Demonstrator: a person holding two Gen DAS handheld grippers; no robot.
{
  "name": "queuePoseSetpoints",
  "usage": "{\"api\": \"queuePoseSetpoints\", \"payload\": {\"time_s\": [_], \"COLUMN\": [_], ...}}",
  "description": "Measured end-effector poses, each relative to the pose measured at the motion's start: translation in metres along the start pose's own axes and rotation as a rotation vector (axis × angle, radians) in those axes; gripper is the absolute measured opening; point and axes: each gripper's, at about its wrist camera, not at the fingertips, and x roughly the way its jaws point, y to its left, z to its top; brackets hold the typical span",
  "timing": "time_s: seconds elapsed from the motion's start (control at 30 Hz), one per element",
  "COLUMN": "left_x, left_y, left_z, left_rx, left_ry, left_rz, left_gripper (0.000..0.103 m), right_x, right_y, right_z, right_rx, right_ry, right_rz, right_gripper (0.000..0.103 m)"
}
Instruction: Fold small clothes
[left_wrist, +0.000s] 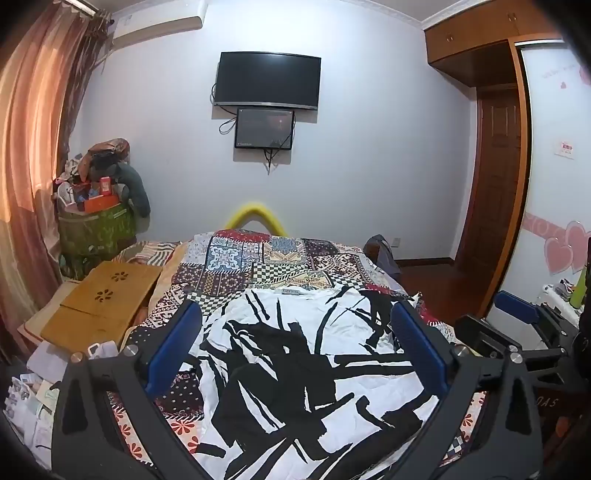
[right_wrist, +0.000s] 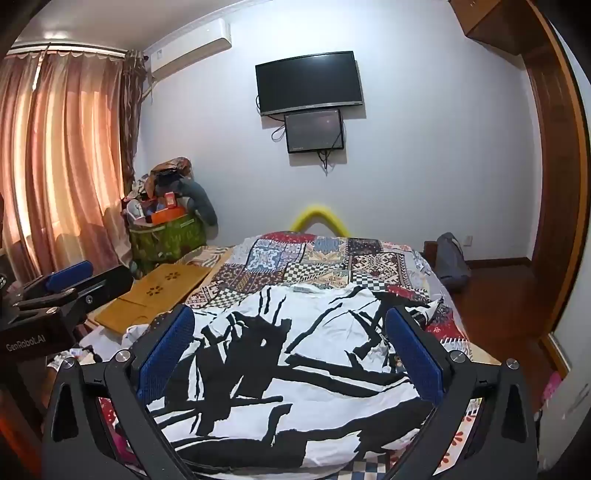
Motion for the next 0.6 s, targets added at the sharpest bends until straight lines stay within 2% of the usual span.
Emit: {"api": "queuePoseSetpoints", "payload": {"time_s": [0.3, 0.37, 0.6], "left_x": [0.017, 0.014, 0.015], "left_y": [-0.006, 0.005, 0.006], "left_z": [-0.015, -0.012, -0.011], "left_rx": [-0.001, -0.009, -0.008], "left_ry": [0.007, 0.009, 0.013], "left_rz": [0.017, 0.009, 0.01], "left_gripper": [0.103, 0.103, 0.103], "right_x": [0.002, 0.003, 0.006], "right_y": [-0.001, -0.004, -0.005], "right_z": [0.0, -0.001, -0.003], "right_rx": [0.002, 0.005, 0.005], "right_ry": [0.004, 0.009, 0.011], "right_rz": [0.001, 0.0, -0.001], "right_gripper": [0.103, 0.103, 0.103]}}
